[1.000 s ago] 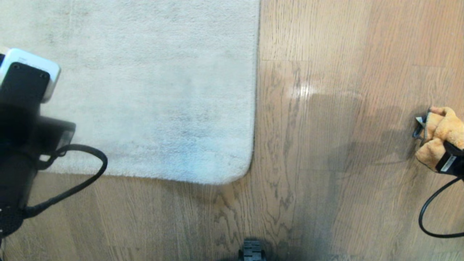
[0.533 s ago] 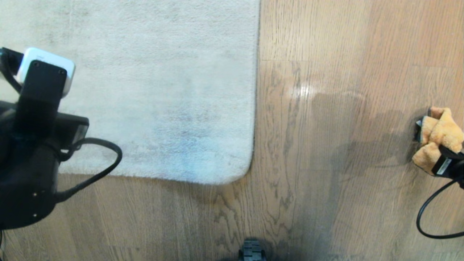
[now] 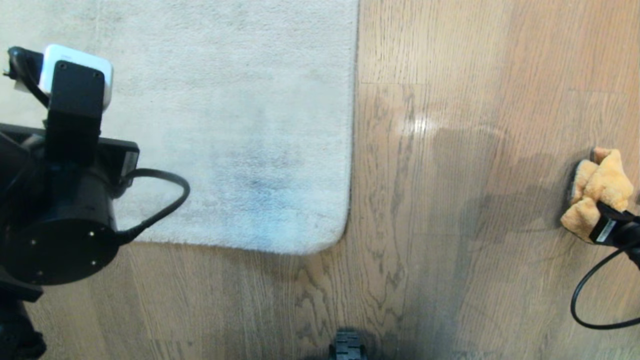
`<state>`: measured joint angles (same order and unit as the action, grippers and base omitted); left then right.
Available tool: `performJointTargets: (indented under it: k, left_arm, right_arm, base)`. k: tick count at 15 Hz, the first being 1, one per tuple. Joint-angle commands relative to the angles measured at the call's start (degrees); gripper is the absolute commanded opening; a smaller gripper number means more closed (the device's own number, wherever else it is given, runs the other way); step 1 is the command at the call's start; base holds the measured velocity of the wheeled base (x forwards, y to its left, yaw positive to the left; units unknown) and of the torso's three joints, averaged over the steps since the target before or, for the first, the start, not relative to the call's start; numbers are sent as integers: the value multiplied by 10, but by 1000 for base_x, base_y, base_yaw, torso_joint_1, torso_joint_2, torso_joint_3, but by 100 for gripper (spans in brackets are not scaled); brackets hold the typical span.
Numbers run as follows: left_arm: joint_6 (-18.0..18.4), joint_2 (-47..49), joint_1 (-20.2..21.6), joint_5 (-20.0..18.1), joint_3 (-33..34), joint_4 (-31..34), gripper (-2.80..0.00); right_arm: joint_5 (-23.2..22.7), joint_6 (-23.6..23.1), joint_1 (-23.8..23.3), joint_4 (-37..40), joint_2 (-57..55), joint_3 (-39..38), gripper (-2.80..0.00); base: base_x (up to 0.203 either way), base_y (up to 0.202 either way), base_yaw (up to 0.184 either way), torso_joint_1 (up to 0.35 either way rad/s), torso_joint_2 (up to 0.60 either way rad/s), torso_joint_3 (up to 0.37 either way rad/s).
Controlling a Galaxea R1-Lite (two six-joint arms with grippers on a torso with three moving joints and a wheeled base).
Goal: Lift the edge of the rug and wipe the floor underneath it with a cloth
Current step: Put down the rag
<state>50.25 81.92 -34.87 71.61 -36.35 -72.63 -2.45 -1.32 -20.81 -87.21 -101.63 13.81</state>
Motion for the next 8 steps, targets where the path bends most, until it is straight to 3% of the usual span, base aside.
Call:
performJointTargets:
  k: [1, 8]
  left_arm:
    - [3, 18, -4, 4, -11, -8, -280]
    - [2, 44, -25, 2, -11, -9, -280]
  right_arm:
    - [-1, 0, 0, -27, -6, 5, -280]
    - [-2, 0, 0, -27, -22, 10, -280]
  base:
    - [0, 0, 0, 0, 0, 0]
    - [0, 0, 0, 0, 0, 0]
